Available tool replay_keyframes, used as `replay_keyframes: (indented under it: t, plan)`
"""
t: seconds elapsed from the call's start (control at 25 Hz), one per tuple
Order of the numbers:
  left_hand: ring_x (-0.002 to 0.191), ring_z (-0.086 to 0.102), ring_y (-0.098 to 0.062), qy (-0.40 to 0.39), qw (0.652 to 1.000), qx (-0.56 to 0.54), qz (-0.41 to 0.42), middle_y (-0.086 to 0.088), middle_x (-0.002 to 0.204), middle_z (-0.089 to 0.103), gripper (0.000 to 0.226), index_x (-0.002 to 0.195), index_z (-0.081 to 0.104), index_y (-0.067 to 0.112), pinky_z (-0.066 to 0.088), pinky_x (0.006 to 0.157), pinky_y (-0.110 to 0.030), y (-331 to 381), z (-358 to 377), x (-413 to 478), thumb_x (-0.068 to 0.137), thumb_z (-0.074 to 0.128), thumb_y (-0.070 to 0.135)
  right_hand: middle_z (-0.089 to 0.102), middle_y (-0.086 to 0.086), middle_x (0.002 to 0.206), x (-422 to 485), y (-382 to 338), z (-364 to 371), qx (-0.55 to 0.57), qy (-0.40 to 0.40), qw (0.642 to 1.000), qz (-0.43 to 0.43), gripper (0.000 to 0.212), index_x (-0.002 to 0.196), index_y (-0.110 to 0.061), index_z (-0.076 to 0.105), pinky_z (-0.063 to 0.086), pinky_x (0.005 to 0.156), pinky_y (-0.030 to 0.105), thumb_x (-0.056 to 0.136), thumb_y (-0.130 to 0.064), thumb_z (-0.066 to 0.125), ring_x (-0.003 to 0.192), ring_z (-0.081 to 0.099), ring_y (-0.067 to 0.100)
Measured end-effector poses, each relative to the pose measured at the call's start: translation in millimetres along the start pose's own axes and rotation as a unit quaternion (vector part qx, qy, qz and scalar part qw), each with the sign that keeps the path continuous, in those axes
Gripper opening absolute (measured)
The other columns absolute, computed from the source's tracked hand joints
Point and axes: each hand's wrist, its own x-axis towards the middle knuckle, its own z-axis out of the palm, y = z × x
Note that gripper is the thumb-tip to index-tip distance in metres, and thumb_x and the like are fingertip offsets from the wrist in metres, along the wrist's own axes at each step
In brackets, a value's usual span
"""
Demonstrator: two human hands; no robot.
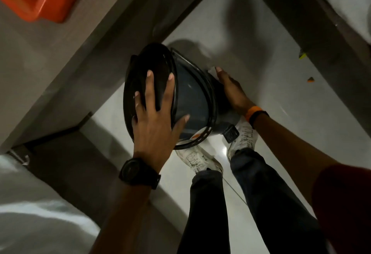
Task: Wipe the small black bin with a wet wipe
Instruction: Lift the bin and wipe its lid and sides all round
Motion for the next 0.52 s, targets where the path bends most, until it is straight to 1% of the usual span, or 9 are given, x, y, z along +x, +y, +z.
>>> replay_keyframes:
  t: [0.08, 0.12, 0.16, 0.2, 0.24, 0.28, 0.36, 0.44, 0.52]
  plan:
    - [0.144, 0.032, -0.049, 0.047, 0.998, 0.032, -0.021, -0.010, 0.169, -0.004, 0.078, 0.158, -0.003, 0.031, 0.050, 0.097, -0.063, 13, -6, 21, 0.099, 0.040, 0.057, 0.039, -0.010, 0.164, -27, 8, 8, 0.050, 0.002, 0.995, -0.081, 0.060, 0.154, -0.038, 0.041, 0.022, 0.129, 0.044, 0.099, -0.062, 0.038, 0.154, 0.034, 0.017]
    - [0.137, 0.041, -0.051, 0.059, 0.997, 0.031, -0.045, -0.011, 0.168, 0.001, 0.073, 0.159, 0.000, 0.027, 0.053, 0.091, -0.060, 20, -10, 29, 0.101, 0.035, 0.054, 0.029, -0.020, 0.166, -43, 13, 14, 0.051, -0.012, 0.990, -0.128, 0.057, 0.154, -0.047, 0.034, 0.017, 0.130, 0.043, 0.100, -0.062, 0.035, 0.158, 0.025, 0.011]
    - [0.130, 0.049, -0.051, 0.061, 0.995, 0.019, -0.076, -0.013, 0.168, 0.004, 0.070, 0.159, 0.004, 0.022, 0.054, 0.088, -0.057, 27, -13, 37, 0.103, 0.033, 0.052, 0.017, -0.033, 0.164, -58, 18, 17, 0.033, -0.026, 0.985, -0.167, 0.054, 0.153, -0.057, 0.025, 0.011, 0.131, 0.041, 0.100, -0.063, 0.030, 0.159, 0.014, 0.002]
    - [0.123, 0.053, -0.052, 0.058, 0.992, 0.003, -0.114, -0.014, 0.168, 0.006, 0.069, 0.159, 0.006, 0.019, 0.052, 0.088, -0.055, 34, -16, 45, 0.104, 0.032, 0.050, 0.008, -0.041, 0.161, -69, 26, 18, 0.007, -0.027, 0.980, -0.196, 0.052, 0.153, -0.061, 0.017, 0.005, 0.131, 0.039, 0.101, -0.062, 0.027, 0.158, 0.006, -0.005]
    - [0.121, 0.055, -0.052, 0.056, 0.986, -0.016, -0.155, -0.016, 0.167, 0.008, 0.068, 0.159, 0.008, 0.017, 0.050, 0.091, -0.054, 34, -20, 52, 0.104, 0.033, 0.048, 0.002, -0.042, 0.161, -73, 35, 21, -0.014, -0.019, 0.977, -0.212, 0.053, 0.155, -0.058, 0.011, 0.002, 0.131, 0.040, 0.104, -0.057, 0.025, 0.158, -0.001, -0.006]
    - [0.122, 0.054, -0.051, 0.056, 0.979, -0.041, -0.192, -0.017, 0.167, 0.010, 0.068, 0.159, 0.010, 0.017, 0.048, 0.095, -0.053, 31, -25, 59, 0.104, 0.034, 0.049, -0.002, -0.037, 0.165, -72, 42, 21, -0.031, -0.006, 0.977, -0.212, 0.056, 0.158, -0.051, 0.007, 0.000, 0.132, 0.042, 0.106, -0.051, 0.025, 0.159, -0.005, -0.002]
    - [0.129, 0.051, -0.047, 0.071, 0.967, -0.109, -0.218, -0.016, 0.166, 0.017, 0.071, 0.157, 0.018, 0.020, 0.045, 0.103, -0.054, 27, -34, 68, 0.100, 0.040, 0.056, -0.006, -0.018, 0.172, -59, 47, 12, -0.049, 0.035, 0.983, -0.176, 0.061, 0.163, -0.034, 0.004, 0.000, 0.133, 0.045, 0.107, -0.044, 0.026, 0.161, -0.009, 0.007]
    - [0.139, 0.044, -0.040, 0.088, 0.971, -0.169, -0.147, -0.008, 0.166, 0.017, 0.081, 0.155, 0.021, 0.029, 0.045, 0.108, -0.056, 26, -36, 60, 0.089, 0.051, 0.065, -0.001, -0.010, 0.174, -35, 32, 2, -0.023, 0.062, 0.985, -0.156, 0.062, 0.164, -0.026, 0.009, 0.000, 0.133, 0.040, 0.108, -0.043, 0.029, 0.161, -0.006, 0.009]
    - [0.151, 0.023, -0.039, 0.053, 0.984, -0.168, -0.031, -0.002, 0.169, 0.000, 0.094, 0.157, 0.013, 0.038, 0.042, 0.109, -0.061, 32, -31, 43, 0.082, 0.063, 0.065, 0.013, -0.004, 0.173, -7, -5, -7, 0.054, 0.095, 0.986, -0.123, 0.057, 0.163, -0.020, 0.021, 0.006, 0.133, 0.038, 0.110, -0.037, 0.034, 0.161, 0.006, 0.013]
